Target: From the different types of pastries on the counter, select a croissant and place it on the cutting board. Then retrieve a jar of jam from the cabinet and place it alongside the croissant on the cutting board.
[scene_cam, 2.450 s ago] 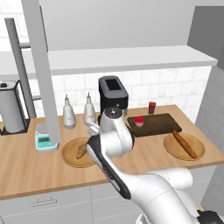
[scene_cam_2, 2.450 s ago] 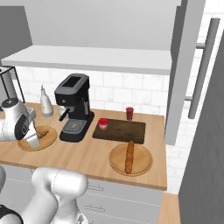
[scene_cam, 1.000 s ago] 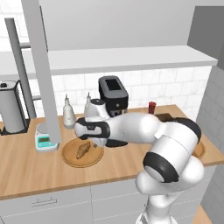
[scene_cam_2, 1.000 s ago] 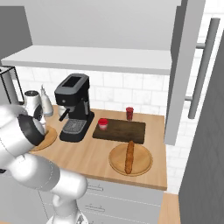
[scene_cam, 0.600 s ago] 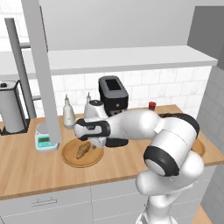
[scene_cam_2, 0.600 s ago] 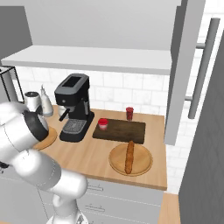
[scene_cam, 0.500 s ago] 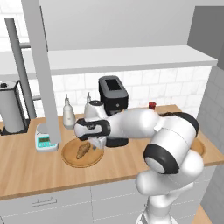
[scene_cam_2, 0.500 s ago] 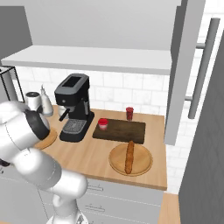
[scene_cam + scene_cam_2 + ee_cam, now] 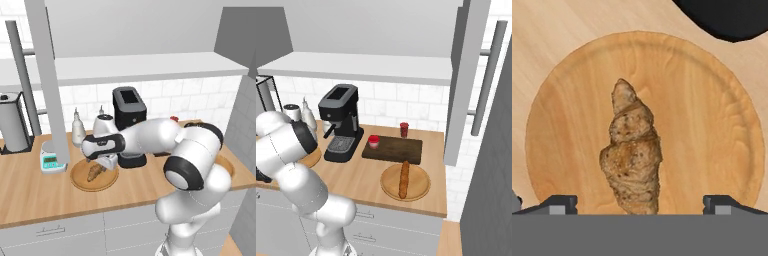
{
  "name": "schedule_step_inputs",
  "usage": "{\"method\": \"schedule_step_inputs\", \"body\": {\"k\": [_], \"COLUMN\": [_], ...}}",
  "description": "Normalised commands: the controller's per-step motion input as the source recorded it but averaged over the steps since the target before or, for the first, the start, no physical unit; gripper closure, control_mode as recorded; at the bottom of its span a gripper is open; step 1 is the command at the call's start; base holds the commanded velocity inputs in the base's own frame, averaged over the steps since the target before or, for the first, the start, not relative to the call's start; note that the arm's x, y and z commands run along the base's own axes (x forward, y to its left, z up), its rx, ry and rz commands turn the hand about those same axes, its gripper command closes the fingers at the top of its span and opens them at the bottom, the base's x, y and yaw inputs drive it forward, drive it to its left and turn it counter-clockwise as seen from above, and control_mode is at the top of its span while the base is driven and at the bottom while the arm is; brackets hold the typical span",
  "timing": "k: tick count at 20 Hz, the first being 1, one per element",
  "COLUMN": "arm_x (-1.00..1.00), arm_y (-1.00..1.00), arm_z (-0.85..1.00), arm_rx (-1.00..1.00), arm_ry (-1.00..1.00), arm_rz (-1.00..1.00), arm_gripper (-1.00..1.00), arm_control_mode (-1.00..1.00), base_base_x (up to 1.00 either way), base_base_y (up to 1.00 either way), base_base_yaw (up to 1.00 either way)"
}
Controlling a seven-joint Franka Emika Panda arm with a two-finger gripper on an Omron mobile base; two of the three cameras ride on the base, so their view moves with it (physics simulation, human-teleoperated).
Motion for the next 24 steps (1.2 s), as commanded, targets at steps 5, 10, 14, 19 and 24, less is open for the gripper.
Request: {"method": "schedule_step_inputs", "body": {"k": [5,10,14,19,24], "arm_x": [0.03,0.01,-0.03,-0.02,0.00], "arm_y": [0.00,0.01,0.00,-0.03,-0.27], "arm_z": [0.00,0.00,0.00,-0.11,-0.27], "arm_rx": [-0.01,-0.01,-0.02,0.00,0.00], "arm_ry": [0.06,0.00,-0.03,0.00,0.00], "arm_rz": [0.05,0.10,0.15,0.00,0.00], "arm_gripper": [-1.00,-1.00,-1.00,-1.00,-1.00], "arm_control_mode": [-1.00,-1.00,-1.00,-1.00,-1.00], "base_base_x": [0.00,0.00,0.00,0.00,0.00], "base_base_y": [0.00,0.00,0.00,0.00,0.00], "base_base_yaw": [0.00,0.00,0.00,0.00,0.00]}}
